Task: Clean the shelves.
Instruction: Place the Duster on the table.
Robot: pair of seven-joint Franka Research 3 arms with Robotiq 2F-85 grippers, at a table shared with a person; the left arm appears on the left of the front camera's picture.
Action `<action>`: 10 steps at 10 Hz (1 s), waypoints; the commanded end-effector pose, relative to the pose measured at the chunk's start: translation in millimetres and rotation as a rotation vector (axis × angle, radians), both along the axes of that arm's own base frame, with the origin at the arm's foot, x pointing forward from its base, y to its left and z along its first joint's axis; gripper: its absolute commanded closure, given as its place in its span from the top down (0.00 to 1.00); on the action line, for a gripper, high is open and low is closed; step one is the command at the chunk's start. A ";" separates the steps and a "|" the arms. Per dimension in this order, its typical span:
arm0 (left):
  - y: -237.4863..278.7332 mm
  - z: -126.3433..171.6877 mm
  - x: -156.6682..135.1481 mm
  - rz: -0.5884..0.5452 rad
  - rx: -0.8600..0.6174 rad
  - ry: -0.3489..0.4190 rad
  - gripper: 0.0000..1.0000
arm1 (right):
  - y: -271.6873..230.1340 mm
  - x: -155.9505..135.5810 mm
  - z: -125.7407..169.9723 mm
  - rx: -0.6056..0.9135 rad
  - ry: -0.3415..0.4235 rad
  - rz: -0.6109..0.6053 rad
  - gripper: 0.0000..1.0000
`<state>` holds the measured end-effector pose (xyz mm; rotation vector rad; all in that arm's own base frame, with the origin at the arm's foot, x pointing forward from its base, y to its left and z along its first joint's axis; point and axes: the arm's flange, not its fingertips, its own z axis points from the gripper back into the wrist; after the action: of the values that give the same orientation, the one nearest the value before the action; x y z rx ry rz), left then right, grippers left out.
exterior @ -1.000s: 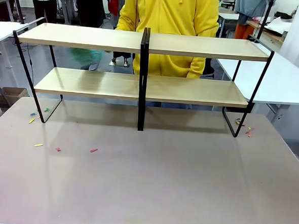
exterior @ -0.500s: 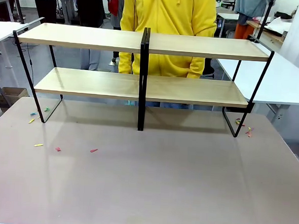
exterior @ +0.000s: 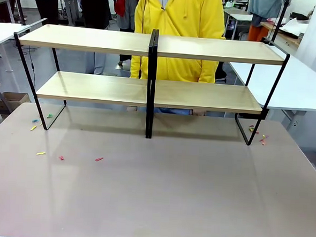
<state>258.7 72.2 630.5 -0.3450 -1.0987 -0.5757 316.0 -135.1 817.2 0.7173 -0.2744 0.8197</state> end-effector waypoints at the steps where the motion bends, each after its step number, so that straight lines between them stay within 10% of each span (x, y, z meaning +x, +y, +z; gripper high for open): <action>1: -0.5 0.0 1.3 -0.002 -0.006 -0.006 1.00 | 2.2 -1.2 6.7 0.022 0.003 -0.021 0.12; 7: 0.0 0.0 0.0 0.000 0.000 0.000 1.00 | 0.0 0.0 0.0 0.000 0.000 0.000 0.12; 10: -11.0 -61.1 5.3 -0.156 -0.187 0.327 1.00 | 74.8 17.5 -125.1 -0.134 0.236 0.326 0.12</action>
<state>265.1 59.3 601.9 -0.5774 -0.9279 -0.6096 338.1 -67.1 752.4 0.7369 -0.0001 0.9736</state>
